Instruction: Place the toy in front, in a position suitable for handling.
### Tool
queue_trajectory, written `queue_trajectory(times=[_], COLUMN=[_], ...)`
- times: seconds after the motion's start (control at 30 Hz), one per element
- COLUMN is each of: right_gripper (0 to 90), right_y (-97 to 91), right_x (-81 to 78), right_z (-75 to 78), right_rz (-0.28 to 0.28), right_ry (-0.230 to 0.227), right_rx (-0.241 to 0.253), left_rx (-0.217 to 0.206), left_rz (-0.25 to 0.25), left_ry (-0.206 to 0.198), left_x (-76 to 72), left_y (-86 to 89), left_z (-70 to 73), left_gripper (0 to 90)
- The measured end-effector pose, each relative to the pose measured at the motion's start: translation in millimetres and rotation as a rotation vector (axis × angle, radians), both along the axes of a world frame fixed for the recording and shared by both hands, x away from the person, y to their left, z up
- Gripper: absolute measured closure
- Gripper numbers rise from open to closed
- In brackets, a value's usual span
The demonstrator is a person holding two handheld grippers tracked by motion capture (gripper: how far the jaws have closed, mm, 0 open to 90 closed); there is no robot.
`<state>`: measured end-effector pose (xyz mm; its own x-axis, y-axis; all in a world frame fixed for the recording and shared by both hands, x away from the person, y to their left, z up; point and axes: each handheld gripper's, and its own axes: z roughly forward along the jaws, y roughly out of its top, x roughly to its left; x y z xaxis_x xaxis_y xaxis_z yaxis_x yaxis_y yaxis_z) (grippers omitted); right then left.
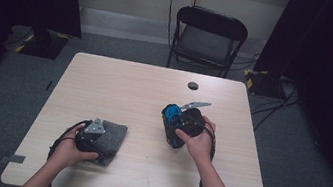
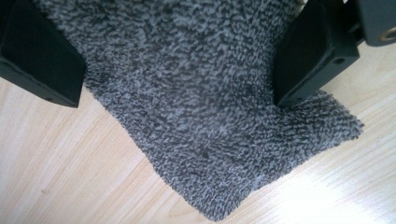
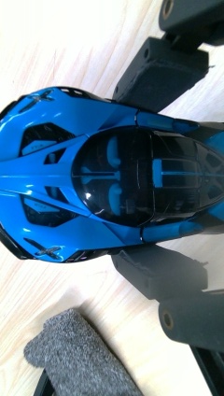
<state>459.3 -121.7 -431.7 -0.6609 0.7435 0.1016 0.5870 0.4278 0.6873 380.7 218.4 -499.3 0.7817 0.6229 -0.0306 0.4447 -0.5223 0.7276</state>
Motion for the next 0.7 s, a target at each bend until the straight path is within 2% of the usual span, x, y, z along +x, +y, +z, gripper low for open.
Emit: queue_trajectory(times=[0.07, 0.27, 0.4, 0.57, 0.7], right_gripper=[26.0, 26.0, 26.0, 26.0, 26.0], right_y=[5.2, 14.4, 20.7, 31.0, 36.8], right_x=[2.7, 11.1, 16.7, 19.5, 18.6], right_z=[-1.9, -5.7, -10.0, -17.0, -22.1], right_rz=[0.002, -0.002, 0.001, 0.047, 0.061], right_ry=[0.006, 0.022, 0.029, 0.041, 0.047], right_rx=[-0.013, 0.003, -0.010, -0.045, -0.051], left_rx=[-0.003, -0.001, 0.002, -0.001, 0.001], left_rz=[-0.001, -0.002, -0.003, -0.006, -0.008], left_ry=[-0.001, -0.001, -0.003, -0.002, 0.000], left_x=[0.1, 0.2, 0.1, 0.3, 0.4], left_y=[0.3, 0.3, 0.1, 0.7, 0.7], left_z=[-0.2, -0.1, -0.1, -0.1, 0.1], left_gripper=[3.0, 3.0, 3.0, 3.0, 3.0])
